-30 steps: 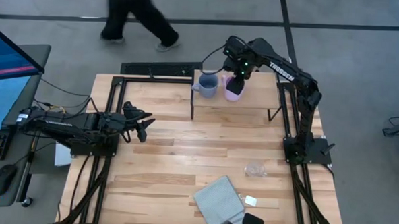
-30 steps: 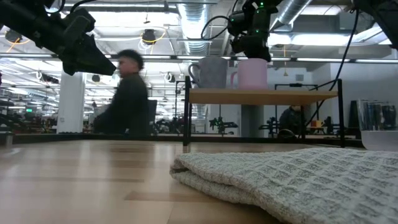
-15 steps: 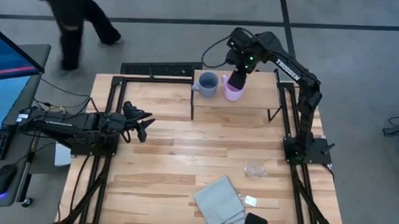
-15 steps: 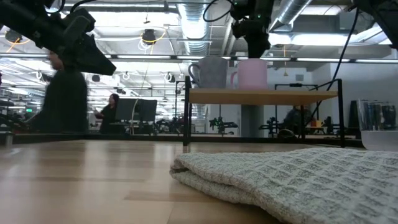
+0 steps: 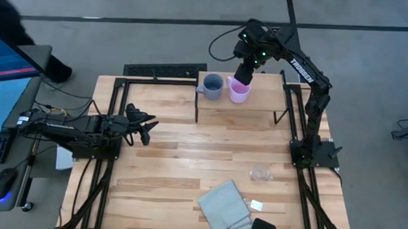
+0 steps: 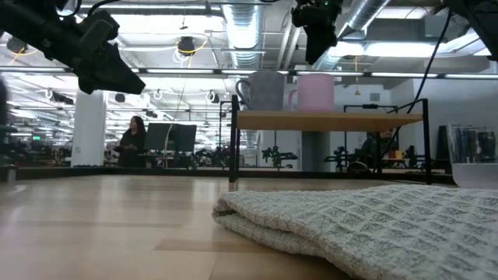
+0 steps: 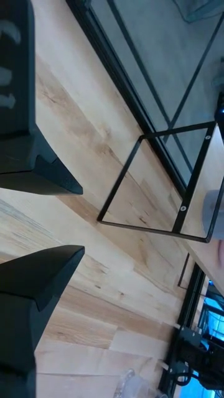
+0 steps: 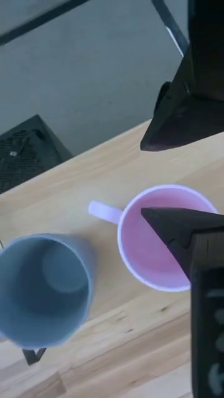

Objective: Stack small to large cups/mugs on shelf
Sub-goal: Put the transparent mug on the shelf

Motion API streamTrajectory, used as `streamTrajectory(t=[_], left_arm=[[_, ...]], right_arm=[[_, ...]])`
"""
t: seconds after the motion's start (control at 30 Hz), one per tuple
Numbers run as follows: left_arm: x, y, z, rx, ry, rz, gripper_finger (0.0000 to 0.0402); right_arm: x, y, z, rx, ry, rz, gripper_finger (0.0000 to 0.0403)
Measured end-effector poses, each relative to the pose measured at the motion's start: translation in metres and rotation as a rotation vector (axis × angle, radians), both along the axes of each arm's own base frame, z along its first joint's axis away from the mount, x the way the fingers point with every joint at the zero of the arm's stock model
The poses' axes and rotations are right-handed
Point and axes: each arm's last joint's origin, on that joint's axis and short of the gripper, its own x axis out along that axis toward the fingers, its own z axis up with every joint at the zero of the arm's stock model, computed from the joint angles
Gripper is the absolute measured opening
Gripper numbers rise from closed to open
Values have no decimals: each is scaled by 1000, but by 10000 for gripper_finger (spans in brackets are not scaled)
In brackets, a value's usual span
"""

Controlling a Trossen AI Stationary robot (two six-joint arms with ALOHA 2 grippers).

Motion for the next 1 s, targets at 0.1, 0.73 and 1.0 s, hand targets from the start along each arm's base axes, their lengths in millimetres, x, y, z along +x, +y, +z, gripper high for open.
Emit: streamTrajectory(t=[0.1,0.73,1.0], left_arm=[[0,0,0,0,0,0,132],[0,0,0,-3,-1,2,132],[0,0,0,-1,0,1,132]], right_arm=[[0,4,3,-11,-15,9,178],[13,98,30,-19,-91,365,175],[-30,143,69,45,-275,391,175]])
